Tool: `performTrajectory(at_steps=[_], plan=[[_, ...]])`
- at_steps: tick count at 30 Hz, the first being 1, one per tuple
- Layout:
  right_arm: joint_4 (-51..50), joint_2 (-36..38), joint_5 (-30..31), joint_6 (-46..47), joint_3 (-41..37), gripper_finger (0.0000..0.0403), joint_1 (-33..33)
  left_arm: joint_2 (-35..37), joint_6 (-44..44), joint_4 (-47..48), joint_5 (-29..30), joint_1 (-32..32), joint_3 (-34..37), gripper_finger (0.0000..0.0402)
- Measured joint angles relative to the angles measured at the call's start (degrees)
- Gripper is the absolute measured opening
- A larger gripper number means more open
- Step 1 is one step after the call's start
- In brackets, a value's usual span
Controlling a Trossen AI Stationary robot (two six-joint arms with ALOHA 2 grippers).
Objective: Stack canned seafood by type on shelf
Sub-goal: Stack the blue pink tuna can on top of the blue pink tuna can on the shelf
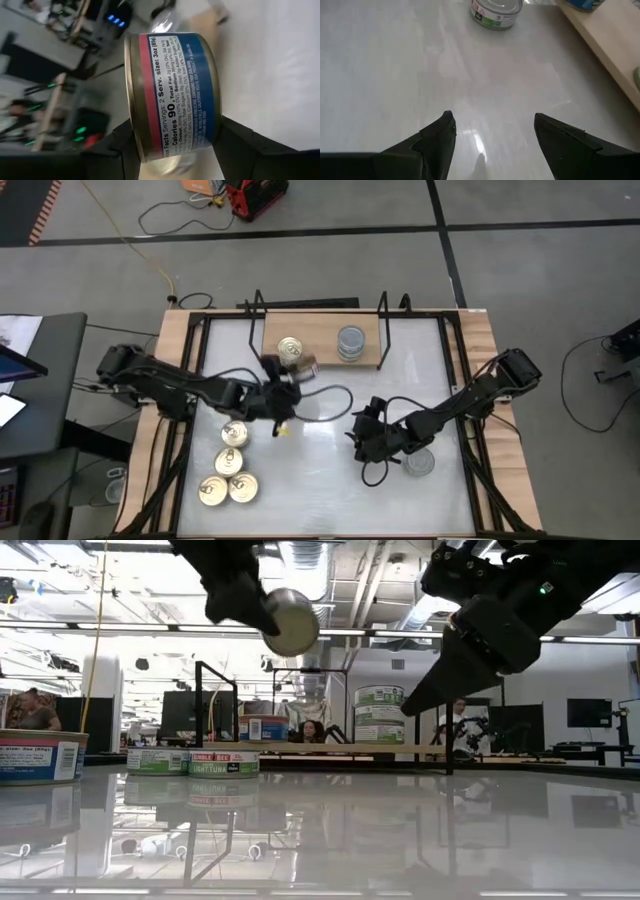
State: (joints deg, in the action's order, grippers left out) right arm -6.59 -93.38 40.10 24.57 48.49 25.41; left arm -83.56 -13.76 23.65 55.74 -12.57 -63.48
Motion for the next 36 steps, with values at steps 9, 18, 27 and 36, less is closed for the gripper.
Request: performTrajectory(at_steps=[9, 18, 27, 36], plan=[[1.0, 0.0, 0.4, -0.8, 0.0, 0.0295, 0.0, -2.9, -4.2, 5.0, -1.7, 11.5, 0.0, 0.0195], [1.2, 0.0, 0.4, -1.3, 0.0, 0.0295, 0.0, -8.3, -9.4, 5.2, -2.6, 18.9, 0.0, 0.0195], [1.3, 0.0, 0.4, -2.1, 0.0, 0.0295, 0.0, -10.1, -9.6, 5.8, -2.3, 20.4, 0.0, 0.0196], [1.5, 0.0, 0.4, -2.1, 0.0, 0.0295, 0.0, -10.0, -8.0, 7.2, -6.4, 19.7, -0.1, 0.0232]])
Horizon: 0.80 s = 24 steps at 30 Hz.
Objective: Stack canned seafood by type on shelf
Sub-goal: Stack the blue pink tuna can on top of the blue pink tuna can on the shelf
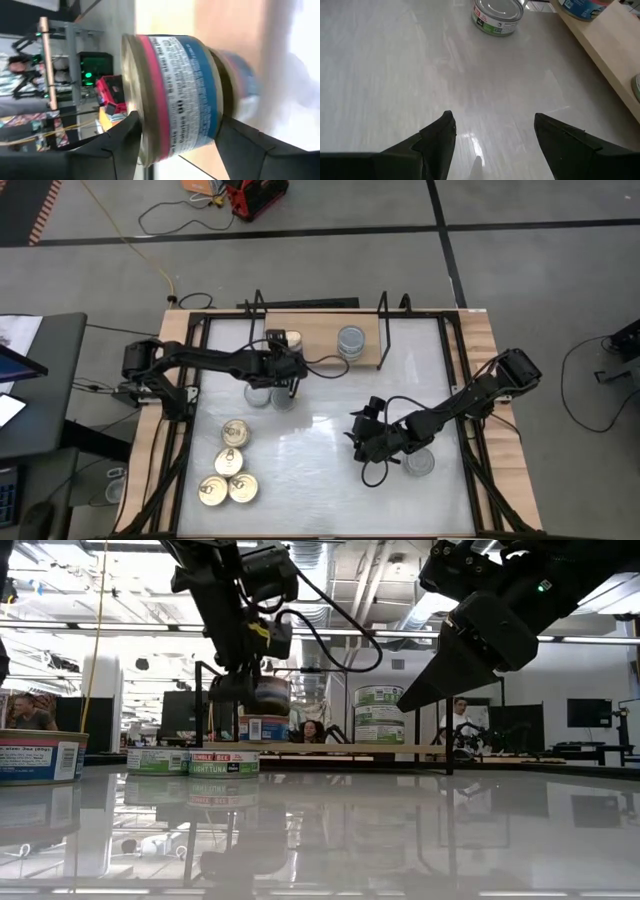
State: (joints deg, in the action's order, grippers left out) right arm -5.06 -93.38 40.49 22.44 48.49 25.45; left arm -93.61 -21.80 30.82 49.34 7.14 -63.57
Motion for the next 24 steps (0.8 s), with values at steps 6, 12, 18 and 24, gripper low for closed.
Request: performTrajectory(at_steps=[6, 12, 18, 24], plan=[[0.0, 0.0, 0.0, 0.0, 0.0, 0.0295, 0.0, 0.0, 1.0, 3.0, 0.1, -0.4, 0.0, 0.0267], [0.0, 0.0, 0.0, 0.0, 0.0, 0.0295, 0.0, 0.0, 2.6, 6.3, 0.8, -0.7, -0.7, 0.0283], [0.8, 0.0, 0.0, -0.1, 0.0, 0.0295, 0.0, 0.0, 3.1, 7.8, -0.6, -0.5, -2.2, 0.0284], [0.9, 0.0, 0.0, -0.4, 0.0, 0.0295, 0.0, 0.0, 3.4, 11.1, -2.6, -0.5, -3.7, 0.0284]])
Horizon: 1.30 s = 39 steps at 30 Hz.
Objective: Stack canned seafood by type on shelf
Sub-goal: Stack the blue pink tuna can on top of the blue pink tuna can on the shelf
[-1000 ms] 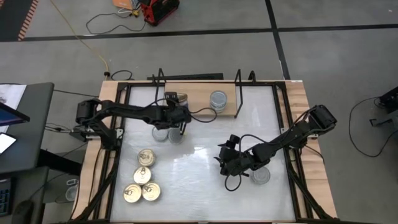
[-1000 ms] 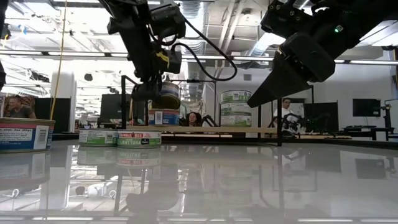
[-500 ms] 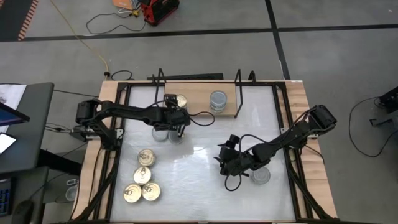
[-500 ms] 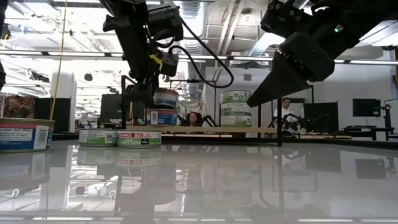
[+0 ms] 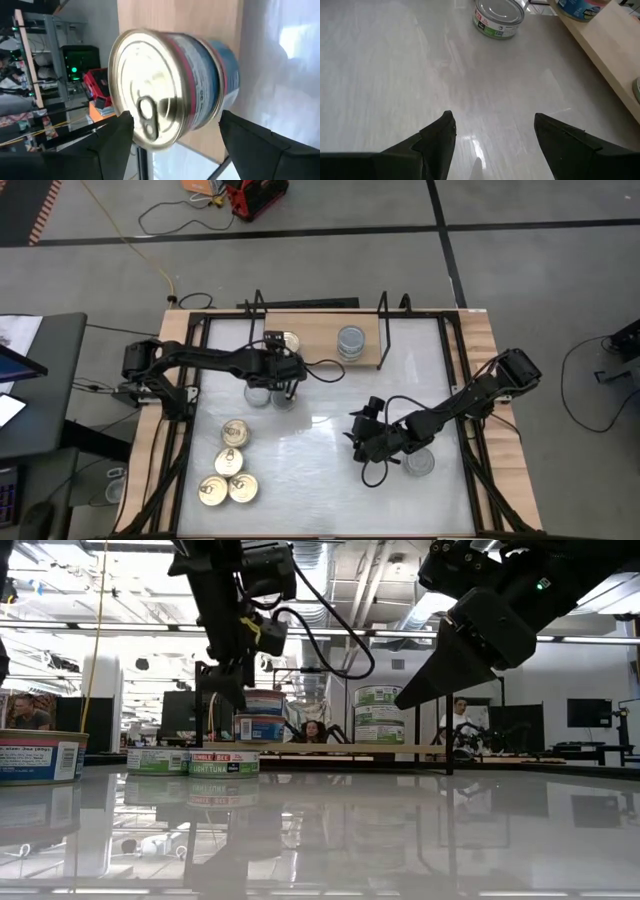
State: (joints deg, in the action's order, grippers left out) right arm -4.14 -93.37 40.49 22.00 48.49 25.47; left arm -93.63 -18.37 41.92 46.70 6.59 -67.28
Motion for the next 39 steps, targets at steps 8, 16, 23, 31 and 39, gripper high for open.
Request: performTrajectory(at_steps=[8, 16, 23, 31, 39], plan=[[0.0, 0.0, 0.0, 0.0, 0.0, 0.0295, -0.1, 0.0, 0.7, 6.2, -3.0, -3.2, -4.0, 0.0284], [0.1, 0.0, 0.0, 0.0, 0.0, 0.0295, -0.1, -0.2, -0.7, -3.4, -2.1, -4.2, 1.7, 0.0284], [0.3, 0.0, 0.0, 0.0, 0.0, 0.0295, -0.1, -0.2, -4.9, -11.5, 1.3, -2.3, 5.3, 0.0284], [0.3, 0.0, 0.0, 0.0, 0.0, 0.0295, -0.1, -0.2, -4.9, -13.3, 0.1, 1.3, 5.7, 0.0284], [0.3, 0.0, 0.0, 0.0, 0.0, 0.0295, -0.1, -0.2, -4.6, -14.2, -0.9, 4.0, 5.7, 0.0284]])
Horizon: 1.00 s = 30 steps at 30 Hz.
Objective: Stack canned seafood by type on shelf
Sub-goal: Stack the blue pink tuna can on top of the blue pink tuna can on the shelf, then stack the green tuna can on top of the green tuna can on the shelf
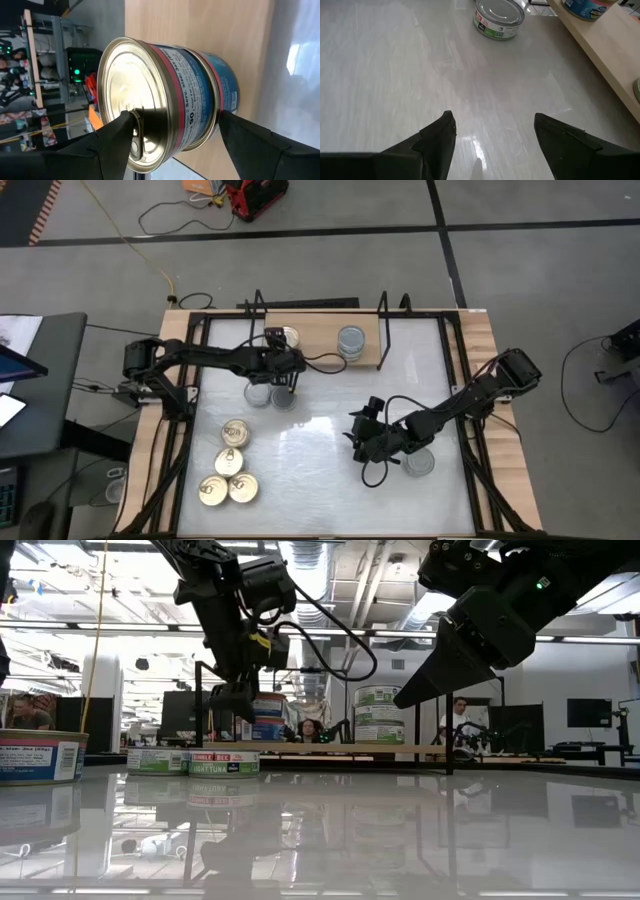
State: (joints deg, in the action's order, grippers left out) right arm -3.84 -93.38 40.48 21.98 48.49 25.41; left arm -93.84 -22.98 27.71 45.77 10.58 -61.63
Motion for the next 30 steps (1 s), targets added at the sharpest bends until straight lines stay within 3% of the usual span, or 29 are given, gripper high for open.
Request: performTrajectory(at_steps=[6, 14, 25, 30], plan=[[0.0, 0.0, 0.0, 0.0, 0.0, 0.0295, 0.0, 0.4, -0.6, 0.2, -0.3, -0.7, 0.0, 0.0284], [0.0, 0.0, 0.0, -1.2, 0.0, 0.0295, -0.4, 4.7, 0.7, 0.1, 2.1, -9.6, 0.1, 0.0284], [1.4, 0.0, 2.1, -3.0, 0.0, 0.0295, -0.4, 2.2, 22.0, 10.1, -1.6, -34.0, 0.0, 0.0284], [5.9, 0.0, 2.2, -5.9, 0.0, 0.0295, -0.3, 0.5, 30.6, 10.9, -2.1, -39.9, 0.0, 0.0284]])
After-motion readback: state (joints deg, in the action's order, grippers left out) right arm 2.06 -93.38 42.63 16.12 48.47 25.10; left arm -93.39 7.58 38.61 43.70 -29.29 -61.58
